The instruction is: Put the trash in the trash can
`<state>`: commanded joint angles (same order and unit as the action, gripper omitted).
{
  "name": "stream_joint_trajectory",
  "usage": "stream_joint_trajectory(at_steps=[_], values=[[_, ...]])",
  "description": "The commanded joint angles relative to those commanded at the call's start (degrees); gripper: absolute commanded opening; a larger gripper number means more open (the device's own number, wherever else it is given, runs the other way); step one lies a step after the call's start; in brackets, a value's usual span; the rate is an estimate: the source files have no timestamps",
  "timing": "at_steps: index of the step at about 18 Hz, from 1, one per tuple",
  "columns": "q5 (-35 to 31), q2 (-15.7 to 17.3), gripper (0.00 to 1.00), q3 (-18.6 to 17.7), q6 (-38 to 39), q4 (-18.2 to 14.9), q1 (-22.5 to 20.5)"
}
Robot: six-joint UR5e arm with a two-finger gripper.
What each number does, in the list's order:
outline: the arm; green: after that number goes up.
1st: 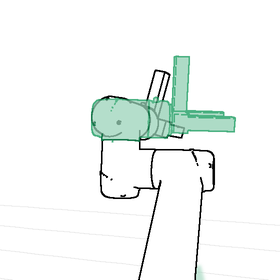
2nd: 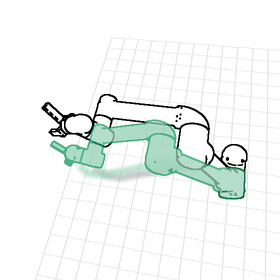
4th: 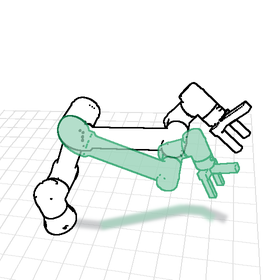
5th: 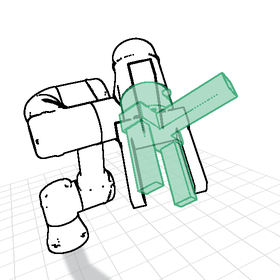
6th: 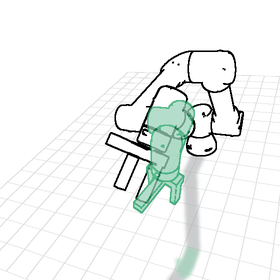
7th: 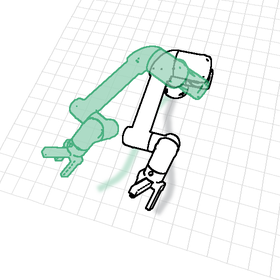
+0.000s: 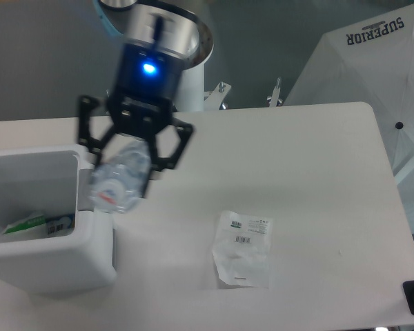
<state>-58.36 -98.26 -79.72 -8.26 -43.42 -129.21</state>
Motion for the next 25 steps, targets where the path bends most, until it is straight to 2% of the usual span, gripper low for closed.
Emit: stream_joint_trajectory(at_steps=[3, 10, 14, 17, 20, 21, 25], values=[[0.1, -0.9, 0.67, 0.4, 1.8, 0.0, 2.9], [0.0, -5.3, 0.67, 2.5, 2.5, 0.3, 9.3], [0.0, -6.9, 0.68, 2.4, 3.3, 0.3, 10.7], [-0.1, -6.8, 0.72, -0.2, 2.9, 0.3, 11.5], [-0.1, -6.2, 0.88, -1.5, 2.5, 0.4, 11.5], [-0.1, -6.0, 1.00, -1.6, 2.8, 0.3, 11.5], [-0.5, -5.2, 1.00, -3.9, 3.3, 0.3, 8.8]])
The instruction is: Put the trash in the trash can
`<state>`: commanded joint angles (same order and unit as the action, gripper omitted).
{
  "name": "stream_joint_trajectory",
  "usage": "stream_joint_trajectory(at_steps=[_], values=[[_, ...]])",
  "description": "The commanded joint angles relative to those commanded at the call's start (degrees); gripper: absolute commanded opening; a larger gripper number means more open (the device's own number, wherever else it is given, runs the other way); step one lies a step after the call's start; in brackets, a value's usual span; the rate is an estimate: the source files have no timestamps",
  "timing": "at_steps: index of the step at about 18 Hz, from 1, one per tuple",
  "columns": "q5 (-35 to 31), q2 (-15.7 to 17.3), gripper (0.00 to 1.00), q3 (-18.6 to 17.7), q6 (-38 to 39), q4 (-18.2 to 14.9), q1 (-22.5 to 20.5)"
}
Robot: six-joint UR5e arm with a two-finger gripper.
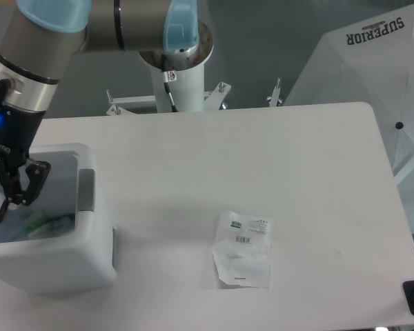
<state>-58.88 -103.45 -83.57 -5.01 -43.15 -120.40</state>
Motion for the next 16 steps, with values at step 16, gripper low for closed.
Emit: stream_joint_trajectory(at_steps=[16], values=[[-3.3, 3.9, 1.00, 0.3, -16.7, -0.4, -23.7]])
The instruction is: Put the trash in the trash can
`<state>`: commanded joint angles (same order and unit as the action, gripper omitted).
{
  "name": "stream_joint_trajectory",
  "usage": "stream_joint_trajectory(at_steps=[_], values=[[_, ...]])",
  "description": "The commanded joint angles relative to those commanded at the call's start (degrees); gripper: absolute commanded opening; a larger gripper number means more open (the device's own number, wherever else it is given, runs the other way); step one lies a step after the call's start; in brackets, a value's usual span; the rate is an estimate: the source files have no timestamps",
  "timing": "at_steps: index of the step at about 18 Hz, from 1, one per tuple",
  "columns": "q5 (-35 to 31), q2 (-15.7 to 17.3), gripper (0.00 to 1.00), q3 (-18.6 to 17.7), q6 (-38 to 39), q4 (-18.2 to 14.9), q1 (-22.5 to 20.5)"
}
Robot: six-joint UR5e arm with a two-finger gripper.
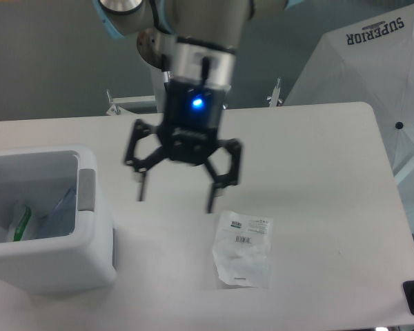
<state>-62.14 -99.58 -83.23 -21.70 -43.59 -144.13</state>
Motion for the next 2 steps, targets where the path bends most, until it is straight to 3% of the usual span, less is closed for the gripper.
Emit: stream_joint_trajectory(at_steps=[2], values=[[0.0, 0.7, 1.00, -1.0, -3.5, -0.4, -1.8]])
